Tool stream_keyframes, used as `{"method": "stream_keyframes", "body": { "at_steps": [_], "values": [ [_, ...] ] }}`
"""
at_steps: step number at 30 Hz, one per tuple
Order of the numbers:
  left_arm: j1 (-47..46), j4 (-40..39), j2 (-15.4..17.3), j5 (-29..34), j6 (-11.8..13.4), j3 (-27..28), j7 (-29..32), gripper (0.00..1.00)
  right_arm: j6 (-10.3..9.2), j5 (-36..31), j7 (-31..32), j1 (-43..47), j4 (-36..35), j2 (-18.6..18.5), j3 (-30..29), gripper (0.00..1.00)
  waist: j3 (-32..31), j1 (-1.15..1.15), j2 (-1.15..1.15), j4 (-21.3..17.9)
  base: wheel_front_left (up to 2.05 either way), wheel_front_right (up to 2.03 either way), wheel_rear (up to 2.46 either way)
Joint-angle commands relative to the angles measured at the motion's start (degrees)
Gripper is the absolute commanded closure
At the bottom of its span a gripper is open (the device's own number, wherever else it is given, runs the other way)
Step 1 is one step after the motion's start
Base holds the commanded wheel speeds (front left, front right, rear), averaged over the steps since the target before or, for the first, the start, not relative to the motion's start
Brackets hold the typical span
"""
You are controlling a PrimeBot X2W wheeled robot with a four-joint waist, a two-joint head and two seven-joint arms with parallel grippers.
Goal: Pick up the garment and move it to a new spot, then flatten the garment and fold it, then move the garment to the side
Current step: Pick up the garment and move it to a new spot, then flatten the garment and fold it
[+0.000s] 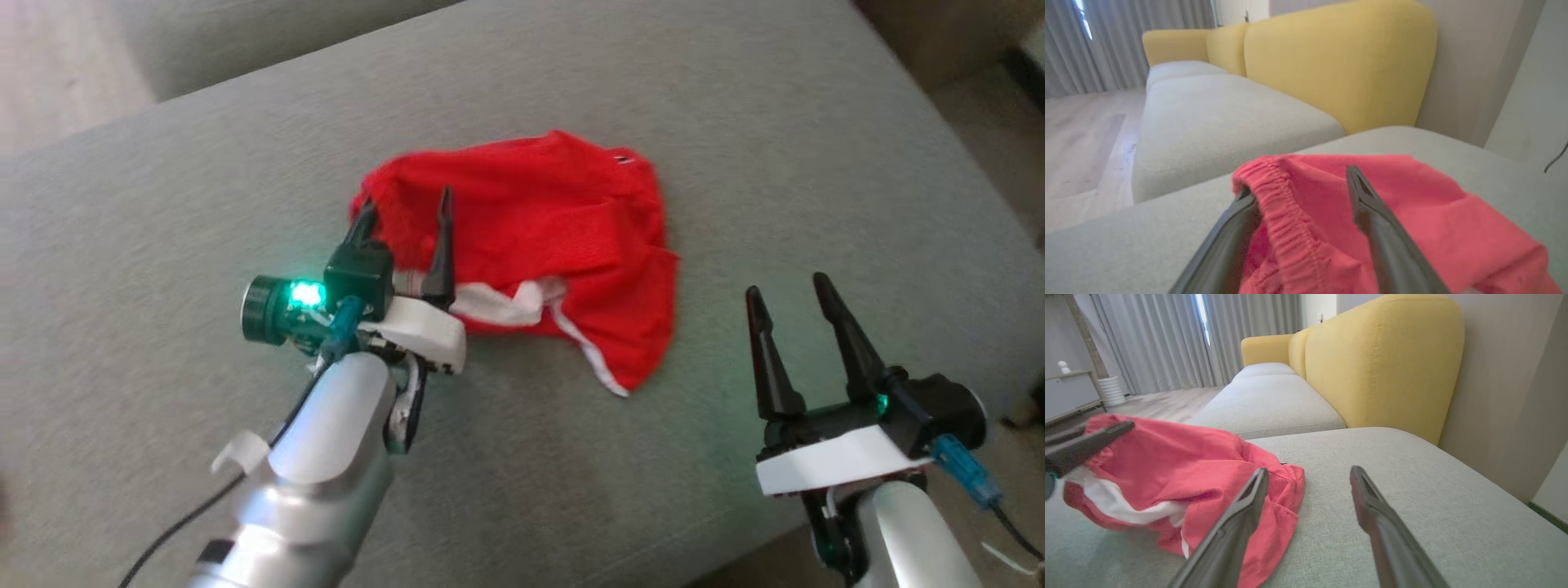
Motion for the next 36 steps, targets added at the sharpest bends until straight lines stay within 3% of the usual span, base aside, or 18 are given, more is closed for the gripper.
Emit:
{"method": "stream_keyframes", "body": {
  "at_steps": [1, 6, 13, 17, 25, 36],
  "values": [
    [-0.79, -4.31, 1.06, 1.01, 1.35, 2.14, -0.67, 0.0, 0.22, -0.65, -0.21, -1.3, -1.39, -0.14, 0.74, 0.0, -0.54, -0.01, 0.0, 3.74, 0.0, 0.0, 0.0],
    [9.1, -14.91, 1.05, 3.89, 4.51, 4.74, -0.7, 0.0, 0.22, -2.57, -0.21, 0.52, -0.04, -0.14, -0.87, 0.0, -4.83, -0.01, 0.0, 10.05, 0.0, 0.0, 0.0],
    [22.5, -14.2, 1.05, 1.02, 2.09, 5.0, -0.71, 0.0, 0.22, -5.23, -0.21, 5.81, 1.36, -0.14, -2.34, 0.0, -12.22, -0.01, 0.0, 18.4, 0.0, 0.0, 0.0],
    [27.52, -17.87, 1.06, 2.47, 2.2, 7.2, -0.71, 0.0, 0.22, -5.64, -0.21, 8.19, 1.24, -0.14, -3.09, 0.0, -14.51, -0.01, 0.0, 21.37, 0.0, 0.0, 0.0],
    [44.23, -38.8, 1.15, 11.9, 4.95, 15.33, -0.72, 0.0, 0.22, -5.1, -0.21, 13.08, 0.69, -0.14, -4.18, 0.0, -17.39, -0.01, 0.0, 23.34, 0.0, 0.0, 0.0],
    [49.61, -40.71, 1.06, 14.19, 4.93, 18.38, -0.72, 0.0, 0.22, -5.02, -0.21, 14.63, 1.11, -0.14, -2.99, 0.0, -17.82, -0.01, 0.0, 23.57, 0.0, 0.0, 0.0]
  ]
}}
